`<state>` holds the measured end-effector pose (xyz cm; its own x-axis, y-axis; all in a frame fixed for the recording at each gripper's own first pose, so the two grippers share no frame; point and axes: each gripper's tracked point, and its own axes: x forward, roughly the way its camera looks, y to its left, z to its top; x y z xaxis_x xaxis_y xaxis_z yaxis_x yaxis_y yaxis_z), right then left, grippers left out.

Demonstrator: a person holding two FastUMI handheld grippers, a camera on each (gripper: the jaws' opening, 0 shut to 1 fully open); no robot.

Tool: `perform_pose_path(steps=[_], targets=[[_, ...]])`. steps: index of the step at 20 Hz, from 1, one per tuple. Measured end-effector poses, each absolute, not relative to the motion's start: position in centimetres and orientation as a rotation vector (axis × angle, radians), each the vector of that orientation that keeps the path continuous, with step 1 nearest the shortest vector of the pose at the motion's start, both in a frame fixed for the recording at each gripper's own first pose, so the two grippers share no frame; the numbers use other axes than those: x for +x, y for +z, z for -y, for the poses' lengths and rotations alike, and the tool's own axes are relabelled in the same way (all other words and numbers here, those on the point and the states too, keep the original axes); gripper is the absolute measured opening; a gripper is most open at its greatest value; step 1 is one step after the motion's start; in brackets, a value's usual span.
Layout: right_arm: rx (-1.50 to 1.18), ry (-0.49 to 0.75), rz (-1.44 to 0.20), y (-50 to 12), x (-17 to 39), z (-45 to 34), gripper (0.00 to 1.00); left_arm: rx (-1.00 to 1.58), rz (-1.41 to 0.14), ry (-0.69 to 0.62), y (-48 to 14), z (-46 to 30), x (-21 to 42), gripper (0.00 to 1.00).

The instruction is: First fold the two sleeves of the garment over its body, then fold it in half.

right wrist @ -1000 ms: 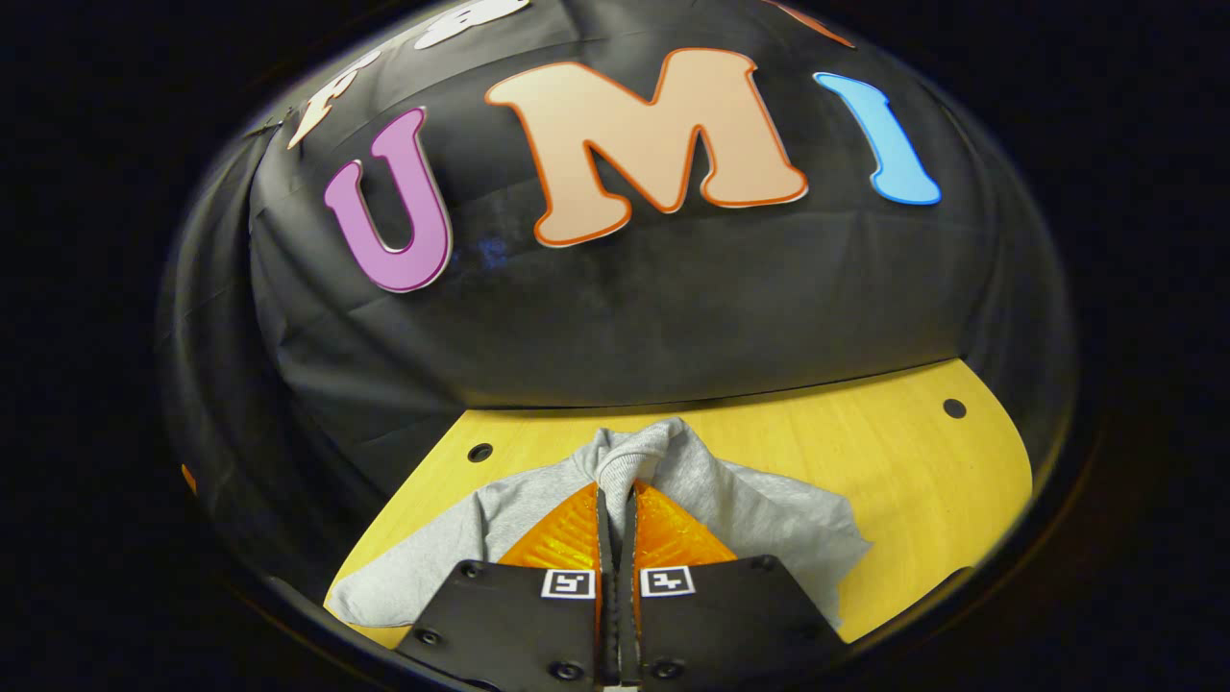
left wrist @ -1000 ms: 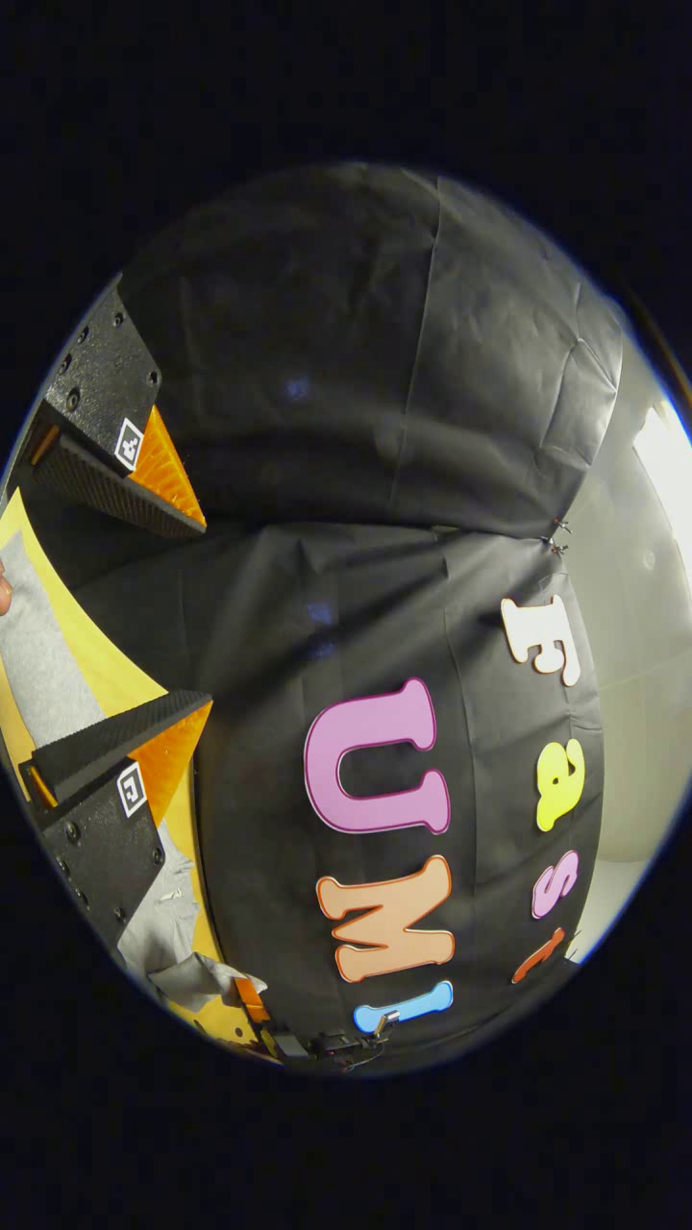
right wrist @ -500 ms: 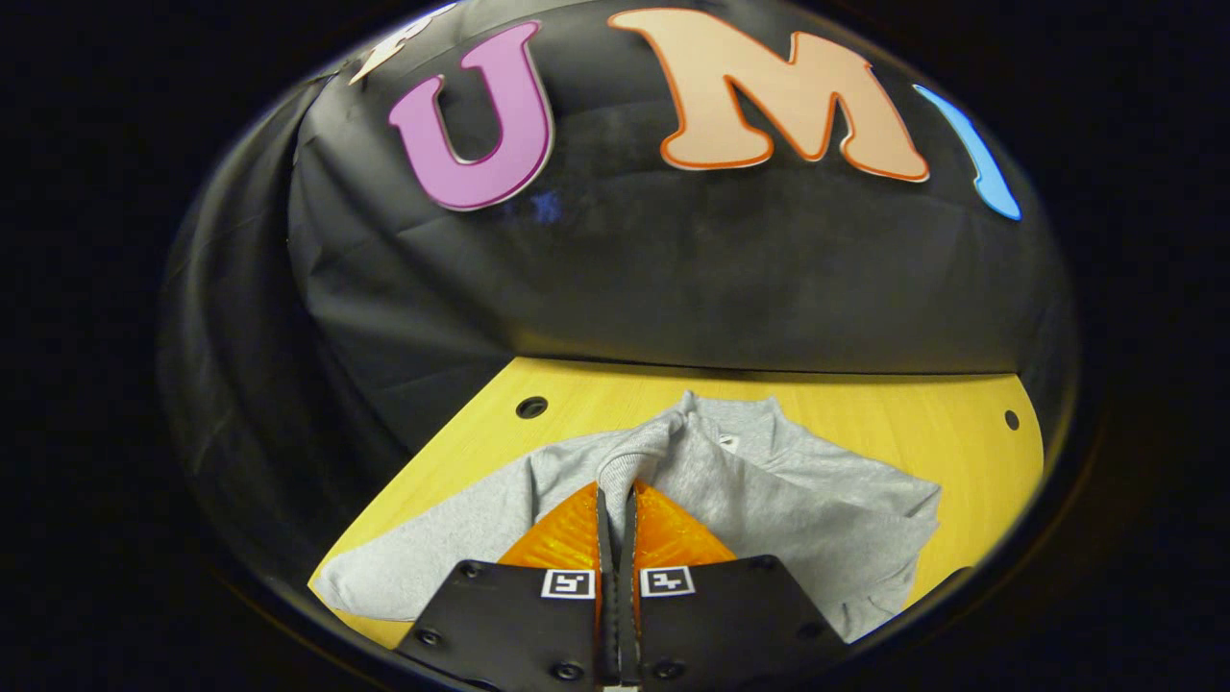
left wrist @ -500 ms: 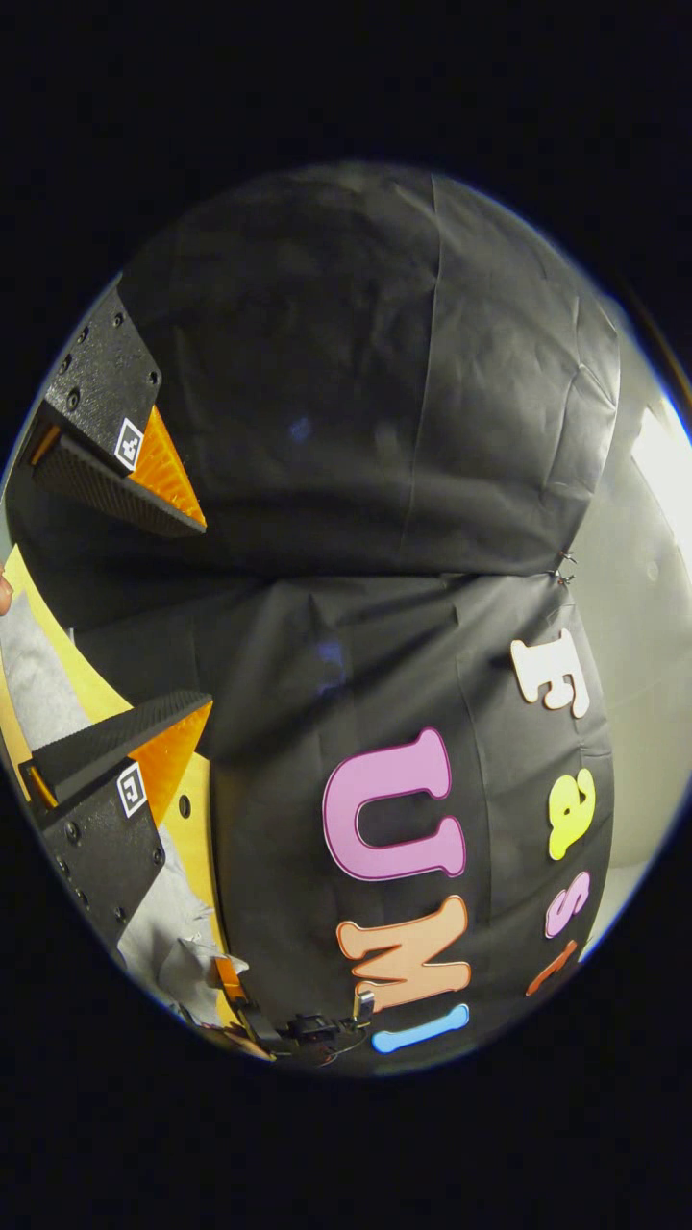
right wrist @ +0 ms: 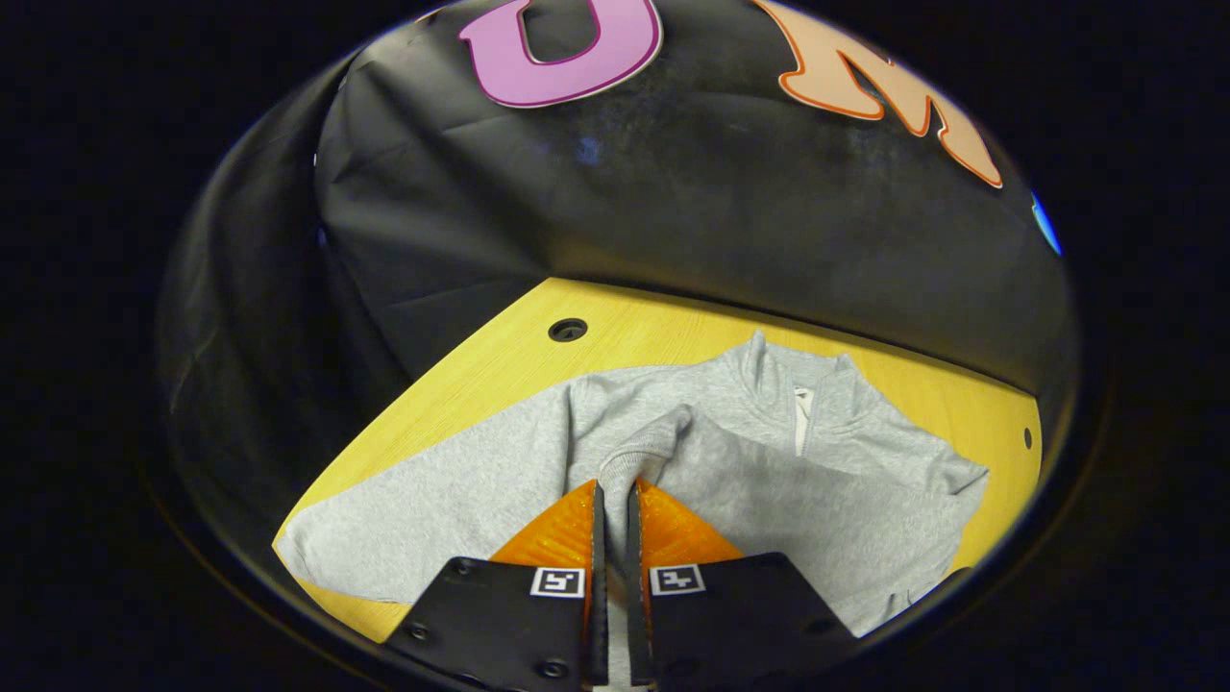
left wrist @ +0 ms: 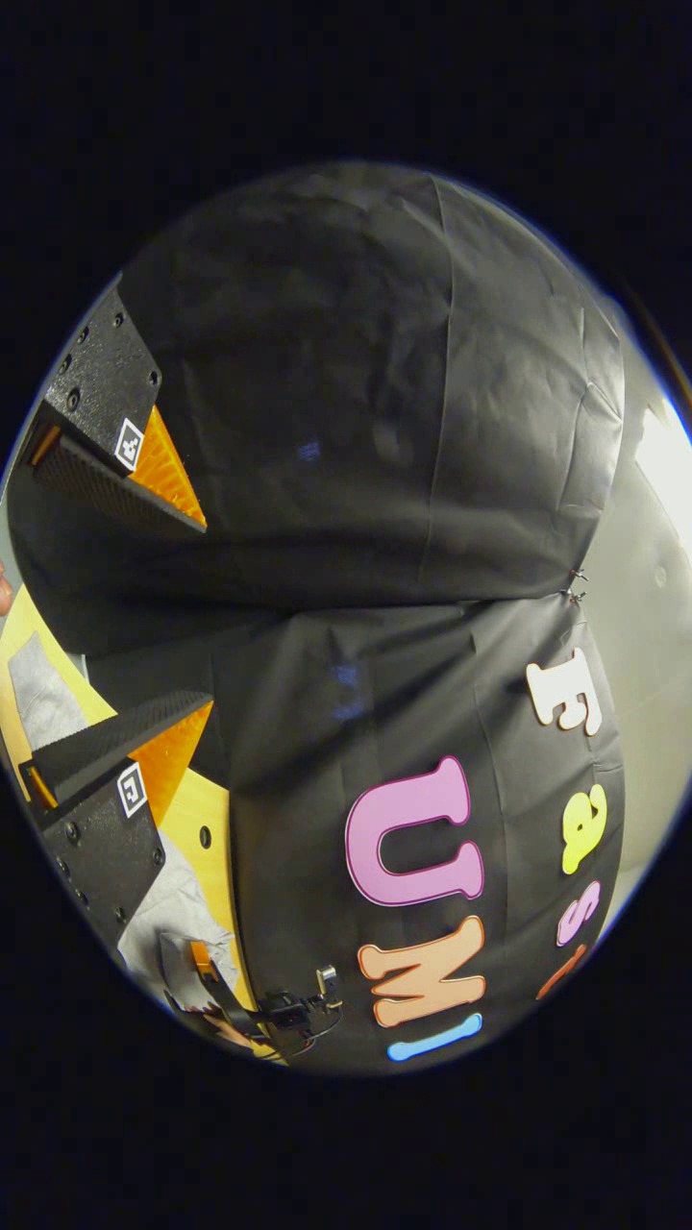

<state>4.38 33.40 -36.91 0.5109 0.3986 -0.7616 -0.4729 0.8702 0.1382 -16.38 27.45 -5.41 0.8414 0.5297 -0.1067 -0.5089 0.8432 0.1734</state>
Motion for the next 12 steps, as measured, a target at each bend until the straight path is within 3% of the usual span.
perform_pose_path(steps=[2,6,9,12], targets=[[-0.07,0.553,-0.888,-36.5,4.0,-34.2,0.12,0.137,-0.169,0.547,-6.3,-27.6,-16.5,0.95],[-0.041,0.575,-0.826,-34.2,4.1,-34.9,0.41,0.127,-0.215,0.536,-8.7,-27.8,-16.7,0.93],[-0.027,0.557,-0.769,-32.5,4.4,-34.4,1.0,0.11,-0.257,0.516,-11.0,-27.7,-16.6,0.93],[-0.024,0.526,-0.71,-30.6,4.8,-33.0,0.99,0.092,-0.324,0.493,-14.5,-27.3,-17.0,0.94]])
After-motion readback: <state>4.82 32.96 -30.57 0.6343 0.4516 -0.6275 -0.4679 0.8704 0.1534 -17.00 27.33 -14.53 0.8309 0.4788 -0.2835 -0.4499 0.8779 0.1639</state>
